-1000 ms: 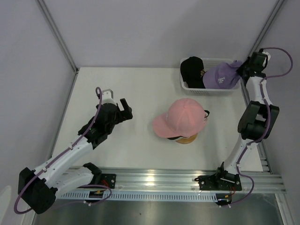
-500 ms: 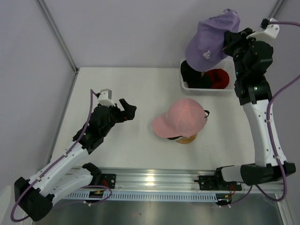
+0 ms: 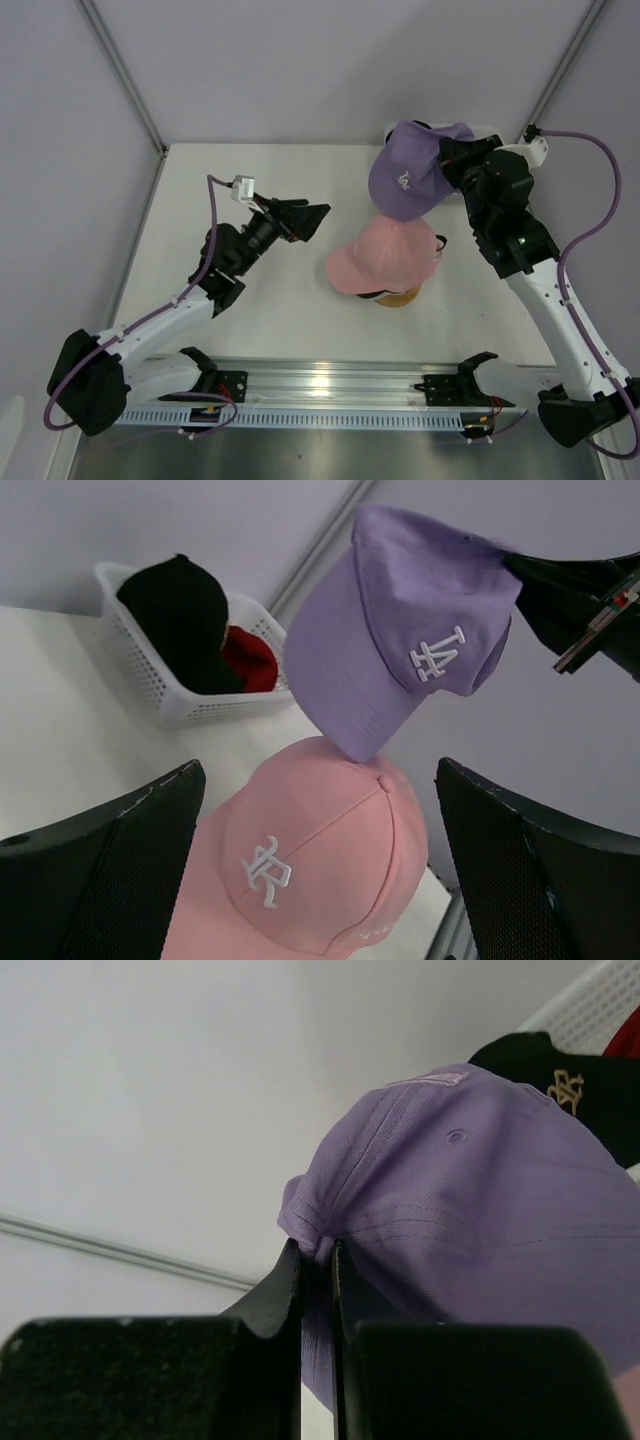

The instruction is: Stack the hats

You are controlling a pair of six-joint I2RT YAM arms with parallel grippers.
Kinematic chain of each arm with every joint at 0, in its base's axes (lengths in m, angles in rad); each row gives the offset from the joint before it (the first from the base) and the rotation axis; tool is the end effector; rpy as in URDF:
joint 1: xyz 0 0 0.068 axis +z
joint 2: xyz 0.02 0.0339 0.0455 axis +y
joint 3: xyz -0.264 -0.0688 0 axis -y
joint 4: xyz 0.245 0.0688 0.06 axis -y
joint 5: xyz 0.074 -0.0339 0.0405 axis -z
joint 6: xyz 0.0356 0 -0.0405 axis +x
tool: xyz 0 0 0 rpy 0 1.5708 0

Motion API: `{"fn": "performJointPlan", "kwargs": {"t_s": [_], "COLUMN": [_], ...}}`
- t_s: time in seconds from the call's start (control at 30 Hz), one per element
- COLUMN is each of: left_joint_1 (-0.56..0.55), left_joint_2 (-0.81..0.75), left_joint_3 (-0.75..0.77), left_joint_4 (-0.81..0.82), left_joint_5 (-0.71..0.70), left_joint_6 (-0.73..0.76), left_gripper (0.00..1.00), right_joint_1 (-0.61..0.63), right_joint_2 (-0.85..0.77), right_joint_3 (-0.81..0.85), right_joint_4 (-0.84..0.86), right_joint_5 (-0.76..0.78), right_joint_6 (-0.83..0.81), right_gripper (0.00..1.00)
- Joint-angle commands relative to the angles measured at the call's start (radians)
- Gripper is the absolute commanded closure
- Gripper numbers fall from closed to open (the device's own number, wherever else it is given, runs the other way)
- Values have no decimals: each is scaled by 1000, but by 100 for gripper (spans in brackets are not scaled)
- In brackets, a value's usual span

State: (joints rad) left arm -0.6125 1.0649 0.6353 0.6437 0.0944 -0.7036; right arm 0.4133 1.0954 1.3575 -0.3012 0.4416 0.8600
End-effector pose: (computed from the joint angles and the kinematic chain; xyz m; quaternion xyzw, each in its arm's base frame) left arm 0.2000 -0.1446 0.3202 0.0082 0.6278 -0.4991 0.5972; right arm 0.2134 0.0770 0.4655 0.3038 0.6522 0.2751 0.6377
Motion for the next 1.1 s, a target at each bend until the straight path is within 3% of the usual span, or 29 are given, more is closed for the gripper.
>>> {"fn": "performJointPlan", "kwargs": {"t_s": [0.0,0.23,0.53,1.07], "left_joint_1": [-58,-122,-124,-122], "left_joint_2": [79,262,428,563], "left_joint_3": [10,76,99,237], "left_joint_4": [249,326,654,651], "left_joint_5": [47,47,76,50], "left_joint_6": [-56,-121,-155,-172], "left_gripper": [1,1,1,1], "right_joint_1": [39,51,55,58], "right_joint_2": [-25,-48,-68,-55], "right_joint_3": [23,15,18,57], "right_joint_4": [-33,-23,8,28], "right_joint_5": [66,34,16,-67], "right_joint_6": [149,203,212,223], "right_gripper": [100,100,100,100]}}
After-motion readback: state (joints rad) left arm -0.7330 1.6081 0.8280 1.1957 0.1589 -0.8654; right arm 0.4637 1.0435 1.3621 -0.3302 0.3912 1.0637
